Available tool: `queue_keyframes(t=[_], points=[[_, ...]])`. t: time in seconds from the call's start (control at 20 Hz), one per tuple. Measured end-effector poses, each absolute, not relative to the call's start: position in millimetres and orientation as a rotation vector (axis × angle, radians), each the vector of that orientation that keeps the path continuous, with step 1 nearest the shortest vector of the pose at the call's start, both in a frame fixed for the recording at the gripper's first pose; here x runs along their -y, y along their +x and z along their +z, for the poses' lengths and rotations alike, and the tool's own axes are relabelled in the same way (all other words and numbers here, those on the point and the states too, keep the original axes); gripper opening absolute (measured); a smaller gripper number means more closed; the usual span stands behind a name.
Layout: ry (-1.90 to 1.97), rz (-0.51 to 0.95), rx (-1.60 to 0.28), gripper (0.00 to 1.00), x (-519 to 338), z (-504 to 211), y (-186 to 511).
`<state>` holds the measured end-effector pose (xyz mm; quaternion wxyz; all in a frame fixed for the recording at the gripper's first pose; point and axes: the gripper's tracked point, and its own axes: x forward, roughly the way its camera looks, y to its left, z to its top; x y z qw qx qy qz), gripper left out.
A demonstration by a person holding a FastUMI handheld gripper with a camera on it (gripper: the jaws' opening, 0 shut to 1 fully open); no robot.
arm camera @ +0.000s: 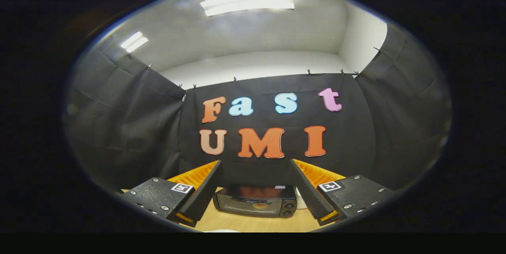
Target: Open the toaster oven, put the food inside, and close the toaster oven door.
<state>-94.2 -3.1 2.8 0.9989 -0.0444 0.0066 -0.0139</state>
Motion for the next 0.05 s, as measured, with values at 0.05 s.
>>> queue_keyframes(t=[0.05], points=[[-0.093,-0.03,-0.015,0.99,2.9,2.2,-93.8]])
